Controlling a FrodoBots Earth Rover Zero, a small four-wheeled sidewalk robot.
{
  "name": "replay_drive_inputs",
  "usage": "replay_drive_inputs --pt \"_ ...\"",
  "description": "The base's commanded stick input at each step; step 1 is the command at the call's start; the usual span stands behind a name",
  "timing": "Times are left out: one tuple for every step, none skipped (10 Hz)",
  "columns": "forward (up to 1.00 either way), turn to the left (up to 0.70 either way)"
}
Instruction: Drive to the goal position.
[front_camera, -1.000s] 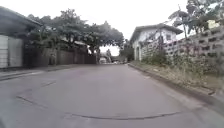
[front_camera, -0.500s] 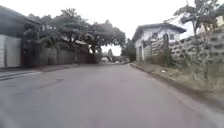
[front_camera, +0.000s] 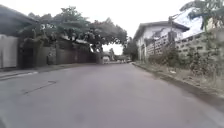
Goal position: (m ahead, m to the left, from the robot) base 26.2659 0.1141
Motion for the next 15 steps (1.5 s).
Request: replay_drive_inputs --pt "1.0 0.03" --pt "1.0 0.03" --pt "1.0 0.03" --pt "1.0 0.03" --pt "1.0 0.03" --pt "1.0 0.03" --pt "1.0 0.03" --pt "1.0 0.03" --pt "1.0 -0.22" --pt "1.0 -0.37" --pt "1.0 -0.37" --pt "1.0 -0.37" --pt "1.0 -0.37" --pt "1.0 -0.37" --pt "1.0 -0.37"
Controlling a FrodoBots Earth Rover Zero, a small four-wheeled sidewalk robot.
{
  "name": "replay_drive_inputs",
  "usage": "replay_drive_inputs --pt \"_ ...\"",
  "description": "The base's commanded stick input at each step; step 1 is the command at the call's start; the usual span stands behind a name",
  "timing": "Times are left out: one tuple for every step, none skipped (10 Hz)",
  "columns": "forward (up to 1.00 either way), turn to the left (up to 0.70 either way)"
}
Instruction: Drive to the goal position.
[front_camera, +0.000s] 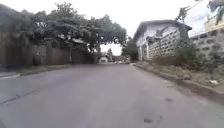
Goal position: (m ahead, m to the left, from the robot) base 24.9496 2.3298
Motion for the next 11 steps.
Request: replay_drive_inputs --pt "1.0 -0.37" --pt "1.0 -0.37" --pt "1.0 -0.17" --pt "1.0 0.03" --pt "1.0 0.03" --pt "1.0 0.03" --pt "1.0 0.03" --pt "1.0 0.03" --pt "1.0 0.03" --pt "1.0 0.03" --pt "1.0 0.03"
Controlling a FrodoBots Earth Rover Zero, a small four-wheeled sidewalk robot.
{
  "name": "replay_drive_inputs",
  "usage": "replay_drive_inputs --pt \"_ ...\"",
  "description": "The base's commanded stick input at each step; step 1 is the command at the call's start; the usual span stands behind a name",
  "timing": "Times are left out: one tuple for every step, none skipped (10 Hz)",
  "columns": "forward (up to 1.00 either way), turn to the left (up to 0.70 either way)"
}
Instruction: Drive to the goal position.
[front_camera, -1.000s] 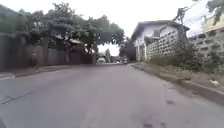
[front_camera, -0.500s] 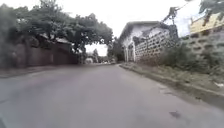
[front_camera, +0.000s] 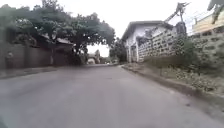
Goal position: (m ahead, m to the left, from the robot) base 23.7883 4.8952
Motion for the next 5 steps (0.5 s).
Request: replay_drive_inputs --pt "1.0 0.03" --pt "1.0 0.03" --pt "1.0 0.03" --pt "1.0 0.03" --pt "1.0 0.03"
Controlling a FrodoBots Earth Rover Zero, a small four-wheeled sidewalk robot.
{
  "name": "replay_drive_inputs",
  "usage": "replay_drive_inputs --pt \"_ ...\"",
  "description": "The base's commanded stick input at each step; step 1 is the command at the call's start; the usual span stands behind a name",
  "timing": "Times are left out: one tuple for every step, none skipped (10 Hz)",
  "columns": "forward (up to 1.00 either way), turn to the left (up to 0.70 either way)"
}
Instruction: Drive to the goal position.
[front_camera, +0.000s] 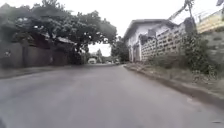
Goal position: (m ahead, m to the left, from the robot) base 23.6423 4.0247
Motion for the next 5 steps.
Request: replay_drive_inputs --pt "1.0 0.03" --pt "1.0 0.03" --pt "1.0 0.03" --pt "1.0 0.03" --pt "1.0 0.03"
